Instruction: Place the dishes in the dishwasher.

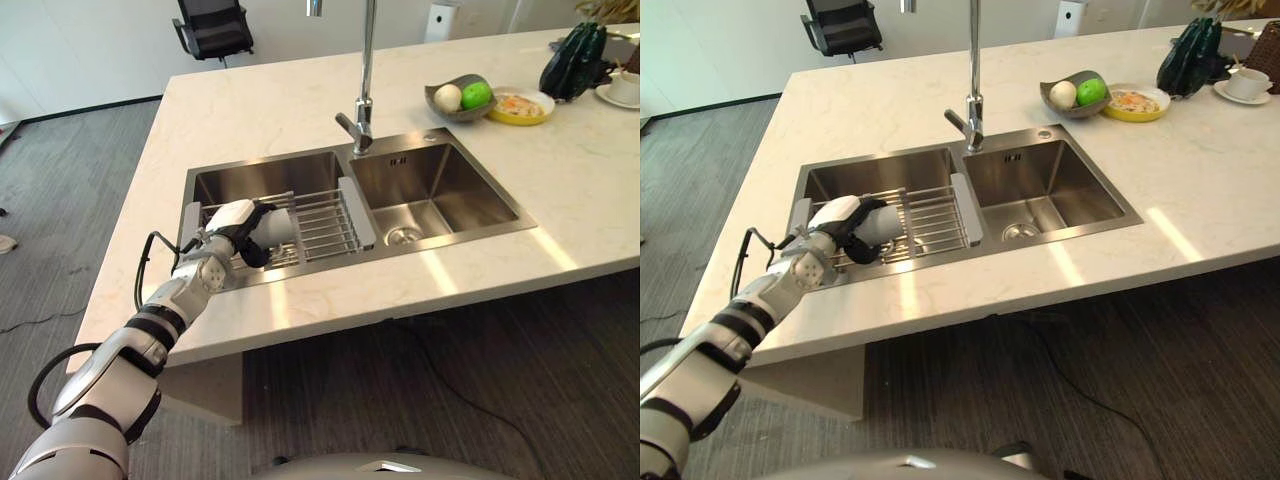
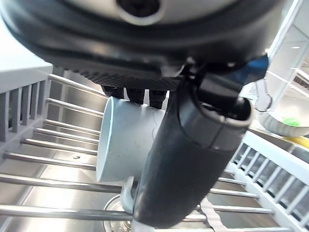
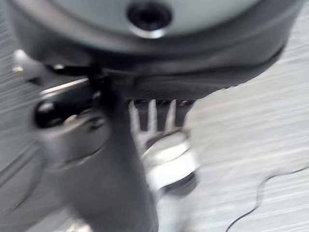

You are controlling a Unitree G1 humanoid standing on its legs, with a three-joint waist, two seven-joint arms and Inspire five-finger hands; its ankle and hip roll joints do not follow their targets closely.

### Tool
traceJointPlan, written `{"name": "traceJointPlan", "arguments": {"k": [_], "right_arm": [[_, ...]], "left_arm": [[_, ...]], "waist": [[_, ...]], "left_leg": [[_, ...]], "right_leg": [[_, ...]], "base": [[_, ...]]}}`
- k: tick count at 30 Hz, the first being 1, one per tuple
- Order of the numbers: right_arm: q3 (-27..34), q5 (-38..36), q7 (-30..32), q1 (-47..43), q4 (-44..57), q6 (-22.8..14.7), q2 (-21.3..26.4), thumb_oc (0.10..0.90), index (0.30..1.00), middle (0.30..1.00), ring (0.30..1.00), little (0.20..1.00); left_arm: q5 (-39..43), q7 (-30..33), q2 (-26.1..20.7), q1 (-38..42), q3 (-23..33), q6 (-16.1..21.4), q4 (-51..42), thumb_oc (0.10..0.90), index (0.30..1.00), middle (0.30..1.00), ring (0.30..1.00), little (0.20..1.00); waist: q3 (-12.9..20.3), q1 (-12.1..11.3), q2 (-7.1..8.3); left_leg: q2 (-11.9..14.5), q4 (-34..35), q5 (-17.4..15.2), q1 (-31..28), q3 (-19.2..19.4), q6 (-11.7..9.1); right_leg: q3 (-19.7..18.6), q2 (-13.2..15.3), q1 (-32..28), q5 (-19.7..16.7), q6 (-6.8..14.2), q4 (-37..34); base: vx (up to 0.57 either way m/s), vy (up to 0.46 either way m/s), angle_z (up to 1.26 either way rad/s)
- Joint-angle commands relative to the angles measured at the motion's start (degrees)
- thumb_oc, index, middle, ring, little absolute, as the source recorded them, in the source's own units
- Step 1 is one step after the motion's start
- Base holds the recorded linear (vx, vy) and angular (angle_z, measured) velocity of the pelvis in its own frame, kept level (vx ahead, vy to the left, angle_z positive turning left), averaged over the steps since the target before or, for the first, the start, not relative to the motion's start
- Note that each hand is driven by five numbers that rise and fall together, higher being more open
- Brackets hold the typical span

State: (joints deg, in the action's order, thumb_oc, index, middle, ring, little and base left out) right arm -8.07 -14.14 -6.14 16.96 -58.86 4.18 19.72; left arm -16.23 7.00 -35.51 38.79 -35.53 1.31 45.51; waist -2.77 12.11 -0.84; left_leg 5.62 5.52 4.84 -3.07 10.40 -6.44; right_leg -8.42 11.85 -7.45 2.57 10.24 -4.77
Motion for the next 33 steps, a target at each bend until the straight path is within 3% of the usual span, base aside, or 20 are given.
{"name": "traceJointPlan", "arguments": {"k": [1,4,5,6,7,16,20,26,29,30,33], "right_arm": [[0.7,-2.9,0.9,-1.3,9.4,-2.2,0.1,0.8,0.9,0.9,0.9,0.9],[0.4,-2.7,1.0,-2.3,6.9,-2.0,0.0,0.8,0.9,0.9,0.9,0.9],[0.1,-2.9,1.4,-4.3,3.1,-1.5,0.5,0.8,0.9,0.9,0.9,0.9],[-0.2,-3.0,1.3,-4.6,2.0,-1.4,0.5,0.8,0.9,0.9,0.9,0.9],[-0.4,-3.1,1.3,-5.2,0.8,-1.4,0.5,0.8,0.9,0.9,0.9,0.9],[-1.2,-3.7,1.5,-6.9,-2.3,-1.8,0.6,0.8,0.9,0.9,0.9,0.9],[-0.3,-5.1,1.8,-6.6,-1.9,-3.2,0.6,0.8,0.9,0.9,0.9,0.9],[-0.3,-5.4,1.8,-6.4,-1.5,-3.6,0.5,0.8,0.9,0.9,0.9,0.9],[0.2,-5.8,2.1,-5.7,-0.9,-4.3,-0.5,0.8,0.9,0.9,0.9,0.9],[0.7,-4.7,2.4,-4.8,0.1,-4.5,-1.0,0.8,0.9,0.9,0.9,0.9],[0.2,-3.9,2.2,-5.2,2.8,-4.5,-0.6,0.8,0.9,0.9,0.9,0.9]], "left_arm": [[1.3,0.4,-1.1,10.0,2.9,-0.9,1.9,0.8,0.9,0.9,0.9,0.9],[1.8,-1.1,0.2,12.0,1.4,-1.6,5.7,0.8,0.9,0.9,0.9,0.9],[2.4,-3.4,3.1,15.9,-1.8,-2.4,13.3,0.8,0.9,0.9,0.9,0.9],[2.4,-4.4,4.0,17.0,-2.8,-2.4,15.2,0.657,0.686,0.686,0.686,0.686],[2.2,-5.0,4.7,17.9,-3.8,-2.4,16.6,0.4,0.3,0.3,0.3,0.3],[1.4,-5.4,5.8,21.2,-6.8,-1.7,16.9,0.4,0.3,0.3,0.3,0.3],[-1.9,-1.0,0.2,18.4,-6.6,1.6,1.7,0.4,0.3,0.3,0.3,0.3],[-2.9,0.3,-2.0,16.4,-5.3,2.2,-2.7,0.4,0.3,0.3,0.3,0.3],[-4.4,4.5,-6.2,9.3,1.0,3.9,-14.7,0.4,0.3,0.3,0.3,0.3],[-3.2,7.3,-8.1,2.8,9.0,4.5,-22.7,0.4,0.3,0.3,0.3,0.3],[-0.6,7.9,-8.6,-3.0,15.4,5.2,-27.7,0.4,0.3,0.3,0.3,0.3]], "waist": [[-1.7,-1.6,-1.22],[-1.8,-1.4,-1.58],[-2.0,-1.1,-2.04],[-2.1,-1.0,-2.16],[-2.1,-0.9,-2.27],[-2.4,-0.9,-2.41],[-2.3,-2.0,-1.75],[-2.2,-2.1,-1.56],[-1.6,-3.3,-0.93],[-1.3,-4.5,-0.47],[-0.8,-5.0,-0.42]], "left_leg": [[-1.6,-0.7,-6.7,-2.9,-1.4,2.4],[-1.7,-0.7,-6.8,-3.1,-1.3,2.5],[-1.9,-0.6,-6.8,-3.1,-1.2,2.6],[-1.9,-0.6,-6.8,-3.1,-1.2,2.7],[-1.9,-0.6,-6.8,-3.1,-1.3,2.7],[-2.0,-0.6,-6.8,-3.1,-1.3,2.8],[-1.8,-0.6,-7.0,-3.3,-1.9,2.6],[-1.8,-0.6,-7.0,-3.3,-2.2,2.5],[-1.5,-0.8,-6.7,-3.1,-2.8,2.2],[-1.3,-1.1,-6.8,-3.1,-3.4,1.9],[-1.2,-1.3,-6.8,-3.2,-4.2,1.7]], "right_leg": [[2.3,-1.8,4.0,-4.3,1.2,0.0],[2.1,-1.8,4.0,-4.3,1.3,0.0],[2.0,-1.8,4.3,-4.4,1.4,0.1],[2.0,-1.8,4.3,-4.4,1.4,0.1],[1.9,-1.8,4.3,-4.4,1.4,0.0],[2.0,-1.8,4.3,-4.4,1.6,0.0],[3.1,-1.7,3.3,-3.8,1.5,0.0],[3.4,-1.6,3.0,-3.7,1.5,0.1],[4.2,-1.6,2.6,-3.5,1.4,0.2],[4.9,-1.6,2.0,-2.9,1.2,0.3],[5.6,-1.6,1.3,-2.6,0.9,0.3]], "base": [[0.02,0.019,-0.07],[0.01,0.008,-0.02],[0.0,0.0,0.0],[0.0,0.0,0.0],[0.0,0.0,0.0],[0.0,0.0,0.0],[0.0,0.0,0.0],[0.0,-0.005,0.03],[0.0,-0.04,0.0],[-0.01,-0.083,0.12],[0.0,-0.043,0.22]]}}
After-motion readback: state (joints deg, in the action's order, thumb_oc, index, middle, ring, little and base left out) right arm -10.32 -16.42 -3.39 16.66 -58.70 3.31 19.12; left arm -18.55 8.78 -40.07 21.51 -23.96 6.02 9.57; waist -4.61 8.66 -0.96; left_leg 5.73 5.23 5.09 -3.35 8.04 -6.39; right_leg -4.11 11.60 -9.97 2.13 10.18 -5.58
